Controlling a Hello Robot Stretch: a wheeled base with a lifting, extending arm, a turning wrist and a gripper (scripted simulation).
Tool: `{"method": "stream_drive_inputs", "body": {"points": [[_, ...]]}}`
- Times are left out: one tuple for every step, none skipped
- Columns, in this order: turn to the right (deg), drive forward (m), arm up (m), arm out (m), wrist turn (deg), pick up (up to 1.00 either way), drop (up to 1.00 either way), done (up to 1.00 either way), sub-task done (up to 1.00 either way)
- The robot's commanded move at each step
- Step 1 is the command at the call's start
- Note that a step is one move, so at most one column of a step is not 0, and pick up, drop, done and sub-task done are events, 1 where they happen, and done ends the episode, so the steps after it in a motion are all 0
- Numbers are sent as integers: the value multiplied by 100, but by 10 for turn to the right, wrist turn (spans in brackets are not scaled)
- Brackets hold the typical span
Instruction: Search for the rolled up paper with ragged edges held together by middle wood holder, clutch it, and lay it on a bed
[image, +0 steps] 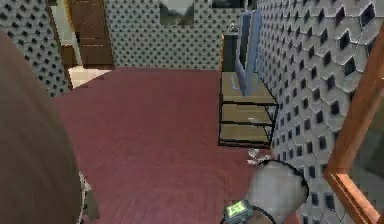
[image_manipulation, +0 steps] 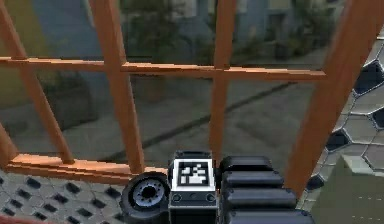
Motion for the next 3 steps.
{"method": "stream_drive_inputs", "body": {"points": [[-450, 0, 0, 0, 0, 0, 0, 0, 0], [-150, 0, 0, 0, 0, 0, 0, 0, 0], [-450, 0, 0, 0, 0, 0, 0, 0, 0]]}}
